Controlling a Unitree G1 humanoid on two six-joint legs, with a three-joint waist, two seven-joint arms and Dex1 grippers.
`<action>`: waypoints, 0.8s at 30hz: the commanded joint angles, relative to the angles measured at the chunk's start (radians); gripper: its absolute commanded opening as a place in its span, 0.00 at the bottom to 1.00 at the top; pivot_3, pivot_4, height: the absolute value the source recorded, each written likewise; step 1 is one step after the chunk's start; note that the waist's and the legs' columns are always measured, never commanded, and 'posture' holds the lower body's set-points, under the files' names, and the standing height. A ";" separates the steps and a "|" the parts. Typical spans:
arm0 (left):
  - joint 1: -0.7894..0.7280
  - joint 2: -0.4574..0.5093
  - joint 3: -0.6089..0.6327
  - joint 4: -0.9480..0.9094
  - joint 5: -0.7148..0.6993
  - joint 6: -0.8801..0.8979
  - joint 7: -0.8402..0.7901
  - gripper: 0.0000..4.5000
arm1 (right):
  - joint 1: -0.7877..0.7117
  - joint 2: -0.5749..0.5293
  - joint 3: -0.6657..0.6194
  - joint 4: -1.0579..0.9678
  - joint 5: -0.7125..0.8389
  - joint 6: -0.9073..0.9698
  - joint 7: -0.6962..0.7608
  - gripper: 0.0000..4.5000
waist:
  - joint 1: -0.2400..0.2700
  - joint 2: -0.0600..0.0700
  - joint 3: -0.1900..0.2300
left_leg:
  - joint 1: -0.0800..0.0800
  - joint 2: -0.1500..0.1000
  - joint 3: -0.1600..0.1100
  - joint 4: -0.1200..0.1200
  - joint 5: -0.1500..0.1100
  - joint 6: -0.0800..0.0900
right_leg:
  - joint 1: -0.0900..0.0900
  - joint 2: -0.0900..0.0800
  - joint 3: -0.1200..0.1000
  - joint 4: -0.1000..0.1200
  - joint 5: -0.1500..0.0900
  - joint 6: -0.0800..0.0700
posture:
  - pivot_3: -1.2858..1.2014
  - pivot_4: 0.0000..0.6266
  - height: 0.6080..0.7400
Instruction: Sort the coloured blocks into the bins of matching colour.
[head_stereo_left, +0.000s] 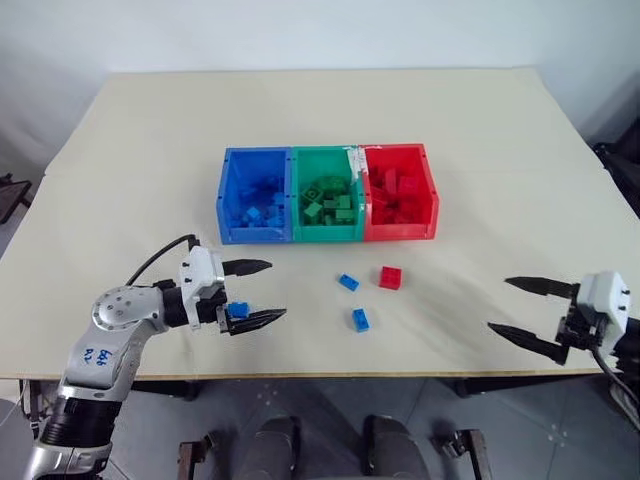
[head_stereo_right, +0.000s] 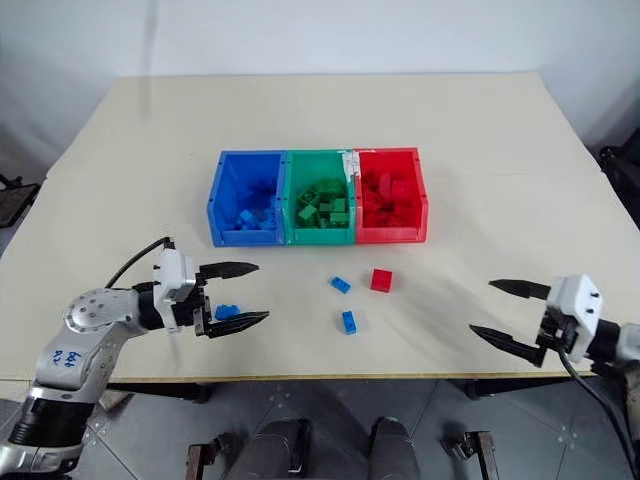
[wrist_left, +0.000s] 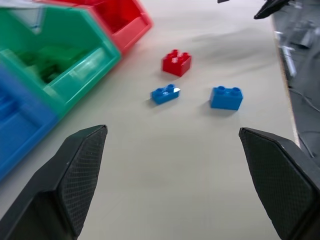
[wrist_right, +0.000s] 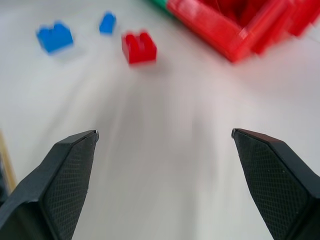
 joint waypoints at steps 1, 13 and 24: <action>-0.032 -0.003 0.000 0.031 0.013 -0.051 -0.030 1.00 | 0.000 -0.016 -0.011 0.009 -0.001 -0.037 0.007 0.99 | -0.006 0.000 0.000 | 0.000 0.000 0.000 0.000 0.000 0.000 | 0.000 0.000 0.000 0.000 0.000 0.000 | 0.52 0.24 1.00; 0.111 0.063 0.135 -0.045 -0.067 -0.031 -0.057 1.00 | -0.382 0.046 0.389 -0.104 -0.106 0.376 -0.163 0.99 | -0.008 0.000 0.000 | -0.001 0.005 0.000 0.001 0.000 -0.001 | -0.004 -0.001 0.001 0.003 0.000 0.000 | 0.52 0.24 1.00; 0.284 0.062 0.247 -0.174 -0.069 -0.048 0.018 1.00 | -0.587 0.177 0.572 0.144 -0.255 0.270 -0.157 0.79 | -0.010 -0.001 0.000 | -0.002 0.003 -0.002 0.001 0.000 -0.001 | -0.003 -0.002 0.000 0.003 0.000 0.000 | 0.52 0.24 1.00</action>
